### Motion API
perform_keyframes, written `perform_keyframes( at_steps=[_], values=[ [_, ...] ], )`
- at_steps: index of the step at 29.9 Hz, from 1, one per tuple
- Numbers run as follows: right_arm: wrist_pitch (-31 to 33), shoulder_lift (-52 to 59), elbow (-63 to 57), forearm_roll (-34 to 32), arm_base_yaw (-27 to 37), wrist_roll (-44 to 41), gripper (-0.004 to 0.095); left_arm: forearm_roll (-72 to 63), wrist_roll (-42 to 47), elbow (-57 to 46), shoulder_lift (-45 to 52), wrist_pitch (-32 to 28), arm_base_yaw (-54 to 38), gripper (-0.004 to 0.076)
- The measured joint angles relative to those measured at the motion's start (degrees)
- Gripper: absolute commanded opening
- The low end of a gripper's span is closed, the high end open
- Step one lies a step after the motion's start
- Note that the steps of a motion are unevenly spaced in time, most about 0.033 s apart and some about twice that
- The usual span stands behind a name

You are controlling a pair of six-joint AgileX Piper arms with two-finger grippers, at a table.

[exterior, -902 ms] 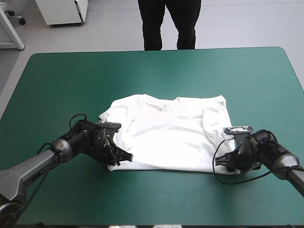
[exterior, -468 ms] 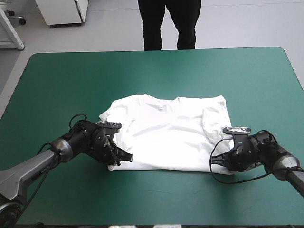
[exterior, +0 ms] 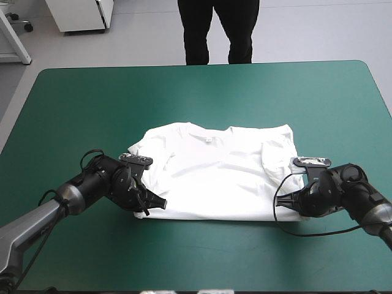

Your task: Fold the cloth

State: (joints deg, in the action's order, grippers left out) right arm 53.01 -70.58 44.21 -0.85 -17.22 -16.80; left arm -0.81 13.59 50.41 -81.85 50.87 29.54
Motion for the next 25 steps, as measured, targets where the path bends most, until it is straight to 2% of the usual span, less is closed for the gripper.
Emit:
perform_keyframes(
  at_steps=[11, 18, 25],
  values=[
    [10.52, 2.65, 11.07, 0.46, 0.00, -0.17, -0.0017, -0.01, 0.57, 4.79, 9.86, 6.14, 0.00, -0.0009],
    [11.54, 3.53, 17.58, 1.59, 0.00, -0.17, -0.0017, 0.40, 0.92, 9.80, 10.90, 8.08, 0.00, -0.0009],
    [7.63, 3.53, 21.31, -0.97, 0.00, -1.49, -0.0017, 5.09, 4.73, 11.51, 10.90, 3.57, 0.00, -0.0009]
  ],
)
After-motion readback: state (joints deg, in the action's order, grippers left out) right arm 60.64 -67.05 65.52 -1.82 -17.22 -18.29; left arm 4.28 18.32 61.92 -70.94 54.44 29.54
